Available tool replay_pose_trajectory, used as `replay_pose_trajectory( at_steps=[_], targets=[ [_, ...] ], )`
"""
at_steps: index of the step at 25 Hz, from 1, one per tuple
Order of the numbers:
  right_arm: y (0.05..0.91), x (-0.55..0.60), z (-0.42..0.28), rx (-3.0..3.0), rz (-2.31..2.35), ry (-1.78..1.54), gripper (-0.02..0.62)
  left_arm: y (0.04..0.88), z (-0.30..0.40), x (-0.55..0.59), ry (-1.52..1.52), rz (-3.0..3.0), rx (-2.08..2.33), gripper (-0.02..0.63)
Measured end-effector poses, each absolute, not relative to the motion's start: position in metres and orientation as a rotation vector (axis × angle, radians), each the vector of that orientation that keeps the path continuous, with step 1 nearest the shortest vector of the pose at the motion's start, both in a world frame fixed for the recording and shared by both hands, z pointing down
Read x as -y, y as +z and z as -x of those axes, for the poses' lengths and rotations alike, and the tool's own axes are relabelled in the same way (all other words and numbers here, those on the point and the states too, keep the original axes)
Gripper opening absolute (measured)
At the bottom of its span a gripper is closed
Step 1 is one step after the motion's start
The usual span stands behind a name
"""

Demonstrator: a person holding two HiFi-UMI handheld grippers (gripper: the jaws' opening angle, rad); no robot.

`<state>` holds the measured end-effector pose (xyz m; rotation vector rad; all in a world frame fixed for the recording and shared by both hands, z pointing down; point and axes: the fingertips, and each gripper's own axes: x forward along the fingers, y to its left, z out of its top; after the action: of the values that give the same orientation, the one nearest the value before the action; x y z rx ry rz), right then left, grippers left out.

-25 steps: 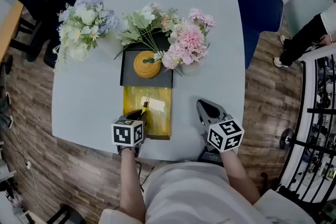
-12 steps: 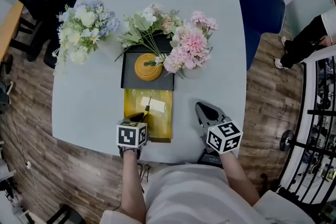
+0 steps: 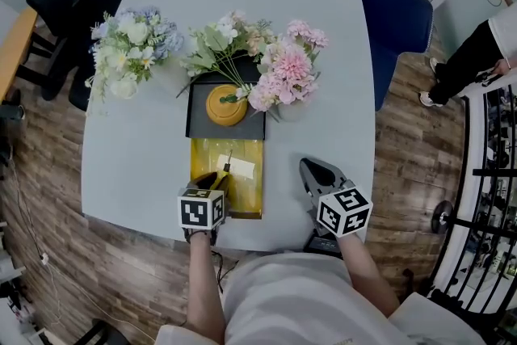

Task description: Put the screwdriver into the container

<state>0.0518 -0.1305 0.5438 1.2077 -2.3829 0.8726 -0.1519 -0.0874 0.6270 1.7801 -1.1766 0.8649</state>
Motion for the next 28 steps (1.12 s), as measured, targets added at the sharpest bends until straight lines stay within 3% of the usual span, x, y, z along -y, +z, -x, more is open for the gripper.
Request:
replay_pose_trajectory(
  at_steps=[28],
  targets=[
    [0.464,0.090,-0.041,2.572,-1.210,0.661,0.015,0.514,0.132,0.064,0.508,-2.022,1.423,0.090]
  ],
)
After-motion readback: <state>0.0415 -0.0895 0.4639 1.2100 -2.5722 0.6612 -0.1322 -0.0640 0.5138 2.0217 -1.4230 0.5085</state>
